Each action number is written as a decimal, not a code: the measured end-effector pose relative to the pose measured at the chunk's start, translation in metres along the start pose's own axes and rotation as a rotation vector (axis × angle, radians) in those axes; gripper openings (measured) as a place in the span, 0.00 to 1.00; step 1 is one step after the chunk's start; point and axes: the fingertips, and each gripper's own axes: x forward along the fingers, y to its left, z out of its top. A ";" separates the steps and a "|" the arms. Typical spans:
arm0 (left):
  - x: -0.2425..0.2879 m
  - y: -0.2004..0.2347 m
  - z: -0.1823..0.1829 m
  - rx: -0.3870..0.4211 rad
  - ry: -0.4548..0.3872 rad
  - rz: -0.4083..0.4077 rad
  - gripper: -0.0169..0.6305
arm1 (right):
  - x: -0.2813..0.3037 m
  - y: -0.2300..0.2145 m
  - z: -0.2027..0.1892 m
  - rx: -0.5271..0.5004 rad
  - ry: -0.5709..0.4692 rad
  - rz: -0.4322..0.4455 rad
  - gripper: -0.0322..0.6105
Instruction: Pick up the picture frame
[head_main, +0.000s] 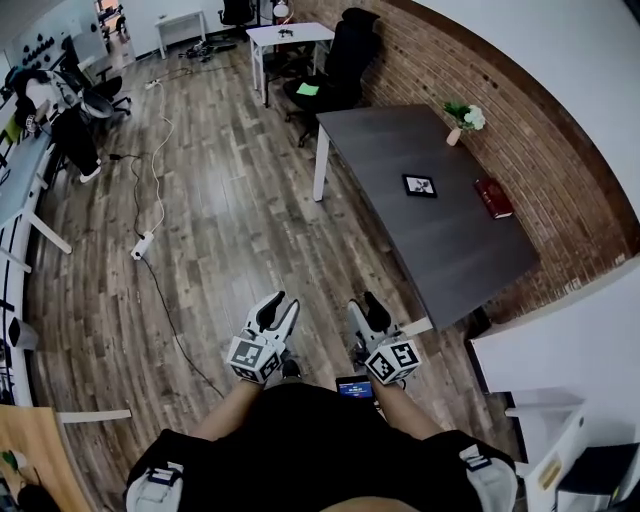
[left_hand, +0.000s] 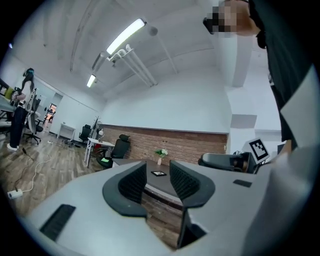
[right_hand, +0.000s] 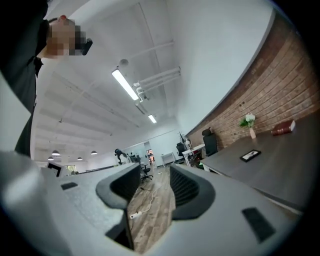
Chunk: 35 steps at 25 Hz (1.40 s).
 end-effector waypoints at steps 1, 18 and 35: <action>0.008 0.013 0.006 0.003 -0.004 0.002 0.22 | 0.016 -0.004 0.002 -0.013 0.001 -0.003 0.34; 0.164 0.161 0.023 0.037 0.023 0.045 0.22 | 0.200 -0.103 0.015 -0.009 -0.010 0.004 0.34; 0.427 0.265 0.080 0.156 0.031 0.106 0.22 | 0.394 -0.301 0.084 0.029 -0.021 0.065 0.34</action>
